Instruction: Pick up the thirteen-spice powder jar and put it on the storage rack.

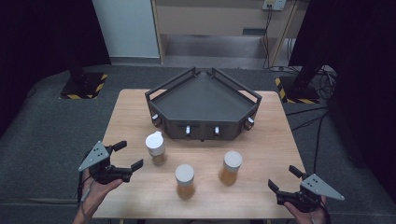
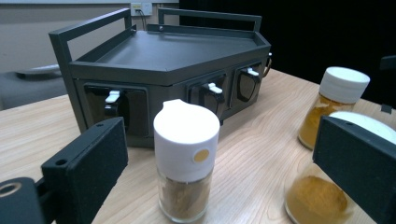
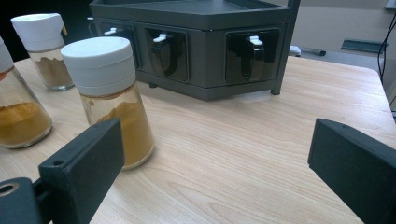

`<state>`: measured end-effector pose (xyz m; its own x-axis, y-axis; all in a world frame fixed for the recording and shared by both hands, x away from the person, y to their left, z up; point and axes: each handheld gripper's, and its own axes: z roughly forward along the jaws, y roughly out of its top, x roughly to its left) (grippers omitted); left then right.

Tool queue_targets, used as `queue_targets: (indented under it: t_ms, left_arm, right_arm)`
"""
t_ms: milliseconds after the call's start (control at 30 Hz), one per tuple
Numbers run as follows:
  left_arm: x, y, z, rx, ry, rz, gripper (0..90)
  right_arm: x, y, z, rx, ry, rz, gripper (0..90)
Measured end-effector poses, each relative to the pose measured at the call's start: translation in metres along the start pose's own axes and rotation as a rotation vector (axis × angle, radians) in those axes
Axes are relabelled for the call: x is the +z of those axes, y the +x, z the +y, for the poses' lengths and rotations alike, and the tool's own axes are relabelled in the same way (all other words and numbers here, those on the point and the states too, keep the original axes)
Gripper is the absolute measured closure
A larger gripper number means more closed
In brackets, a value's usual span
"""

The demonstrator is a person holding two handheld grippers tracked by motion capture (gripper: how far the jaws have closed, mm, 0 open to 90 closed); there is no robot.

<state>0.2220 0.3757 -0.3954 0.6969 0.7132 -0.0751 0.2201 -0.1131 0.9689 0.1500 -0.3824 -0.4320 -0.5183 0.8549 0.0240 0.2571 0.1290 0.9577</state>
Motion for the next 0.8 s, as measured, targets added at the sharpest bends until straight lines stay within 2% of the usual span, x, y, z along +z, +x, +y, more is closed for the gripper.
queue_targets:
  t_ms: [67, 267, 367, 567, 800]
  left_arm:
    - [0.007, 0.004, 0.004, -0.01, 0.007, -0.007, 2.1]
    - [0.019, 0.008, 0.011, 0.001, 0.039, -0.005, 2.1]
    - [0.031, 0.011, 0.013, -0.007, 0.063, 0.0, 2.0]
    - [0.048, 0.015, 0.014, -0.021, 0.092, 0.009, 1.6]
    - [0.065, 0.015, 0.015, -0.008, 0.125, 0.01, 1.5]
  right_arm:
    - [0.0, 0.0, 0.0, 0.0, 0.001, -0.001, 3.8]
    - [0.001, 0.0, 0.0, -0.001, 0.002, 0.0, 3.8]
    - [0.001, 0.0, 0.0, -0.001, 0.001, 0.0, 3.8]
    - [0.001, -0.001, 0.0, 0.001, 0.001, 0.002, 3.8]
    - [0.001, -0.001, 0.0, 0.003, 0.002, 0.002, 3.9]
